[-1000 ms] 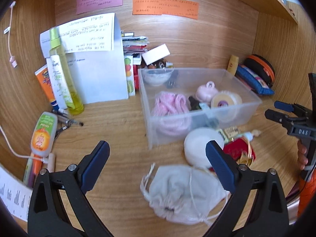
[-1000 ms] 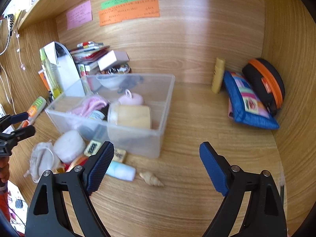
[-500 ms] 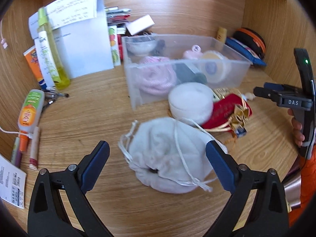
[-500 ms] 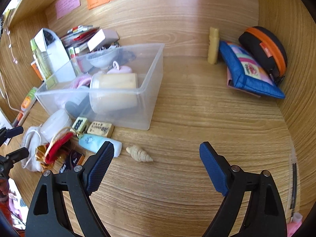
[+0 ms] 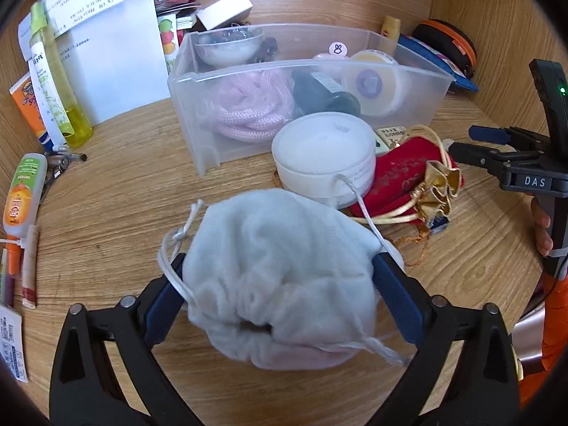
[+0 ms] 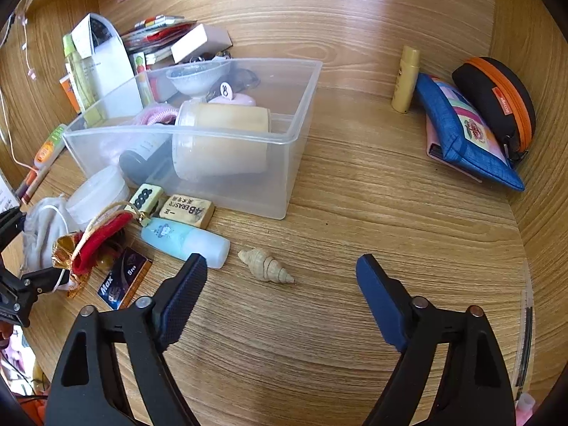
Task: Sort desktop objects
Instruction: 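Grasp the white drawstring pouch with the left tool while the right tool grasps the seashell, then carry the white pouch and seashell over the clear box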
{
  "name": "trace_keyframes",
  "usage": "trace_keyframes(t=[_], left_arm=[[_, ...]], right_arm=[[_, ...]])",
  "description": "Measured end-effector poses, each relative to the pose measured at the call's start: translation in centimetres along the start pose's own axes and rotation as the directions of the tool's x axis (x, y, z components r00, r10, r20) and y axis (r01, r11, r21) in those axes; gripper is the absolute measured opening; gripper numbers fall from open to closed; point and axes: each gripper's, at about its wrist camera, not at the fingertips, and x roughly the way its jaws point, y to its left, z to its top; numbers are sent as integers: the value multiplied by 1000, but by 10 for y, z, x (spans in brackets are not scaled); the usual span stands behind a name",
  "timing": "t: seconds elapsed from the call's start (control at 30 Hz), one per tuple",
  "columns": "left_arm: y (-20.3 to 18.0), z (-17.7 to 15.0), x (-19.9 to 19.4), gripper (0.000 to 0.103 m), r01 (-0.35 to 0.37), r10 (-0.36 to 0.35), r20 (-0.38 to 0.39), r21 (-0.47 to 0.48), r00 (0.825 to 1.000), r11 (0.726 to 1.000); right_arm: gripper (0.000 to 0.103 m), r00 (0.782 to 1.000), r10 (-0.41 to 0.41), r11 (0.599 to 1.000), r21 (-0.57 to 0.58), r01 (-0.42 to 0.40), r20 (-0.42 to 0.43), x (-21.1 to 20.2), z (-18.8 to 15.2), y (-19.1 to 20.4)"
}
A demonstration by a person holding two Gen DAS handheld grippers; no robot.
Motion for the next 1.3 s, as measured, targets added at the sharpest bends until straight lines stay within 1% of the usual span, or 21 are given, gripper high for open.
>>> trace_keyframes(t=[0.03, 0.07, 0.1, 0.17, 0.2, 0.23, 0.27, 0.3, 0.33, 0.37, 0.4, 0.43, 0.53, 0.57, 0.63, 0.73, 0.97, 1.07, 1.2, 1.3], left_arm=[[0, 0, 0, 102, -1, 1, 3, 0, 1000, 1000], [-1, 0, 0, 102, -2, 2, 7, -1, 1000, 1000], [-1, -1, 0, 102, -3, 3, 12, -1, 1000, 1000], [-2, -2, -1, 102, -4, 4, 24, 2, 1000, 1000], [-3, -2, -2, 97, 3, -3, 30, 6, 1000, 1000], [-4, -3, -4, 91, 18, -18, 37, 15, 999, 1000], [-6, -4, -5, 88, 21, -22, 44, 25, 999, 999], [-7, -5, -6, 85, 20, -21, 49, 32, 999, 999], [-10, -5, -7, 83, 17, -19, 58, 42, 998, 999], [-11, -6, -8, 82, 13, -16, 65, 51, 998, 999], [-13, -6, -8, 81, 7, -11, 69, 58, 998, 998], [-14, -6, -8, 79, 1, -6, 76, 70, 997, 998], [-17, -5, -9, 73, -9, 2, 87, 85, 996, 996], [-17, -6, -9, 72, -10, 2, 89, 85, 996, 996], [-15, -6, -11, 68, -9, 2, 95, 76, 995, 997], [-10, -6, -12, 66, -11, 6, 103, 49, 995, 999], [6, -7, -23, 65, -9, 11, 123, -19, 992, 1000], [15, -6, -33, 65, -25, 31, 143, -50, 989, 998], [30, -4, -45, 65, -26, 40, 160, -90, 986, 996], [38, -2, -55, 65, -45, 64, 180, -108, 982, 993]], right_arm=[[71, 1000, 0, 1000, -4, 0, -9, 2, 0, 1], [63, 1000, -2, 1000, -10, 2, -24, 5, 0, 1], [57, 999, -1, 1000, -15, 0, -42, 7, 0, 2], [54, 999, -2, 1000, -21, 1, -46, 8, 0, 3], [53, 999, 1, 1000, -19, -2, -47, 8, 0, 2], [49, 999, 3, 1000, -17, -4, -45, 8, 0, 2], [46, 999, 5, 1000, -13, -6, -43, 8, 0, 1], [41, 999, 6, 1000, -9, -7, -41, 7, 1, 0], [40, 999, 8, 1000, -6, -8, -39, 7, 1, 0], [36, 999, 10, 1000, -2, -10, -38, 7, 1, -1], [26, 999, 14, 1000, 1, -14, -35, 7, 2, -1], [23, 999, 25, 1000, 4, -25, -33, 6, 2, -1], [19, 999, 34, 999, 2, -34, -31, 6, 2, -2], [15, 999, 40, 999, 1, -40, -31, 6, 2, -1], [15, 999, 41, 999, 7, -41, -30, 6, 2, -3], [15, 999, 50, 998, 27, -49, -17, 3, 2, -6], [15, 998, 70, 997, 35, -70, 8, -3, 1, -9], [15, 996, 92, 995, 34, -92, 15, -4, 1, -9], [15, 994, 108, 993, 42, -108, 24, -9, 1, -10], [15, 992, 122, 991, 52, -124, 32, -13, 1, -11]])
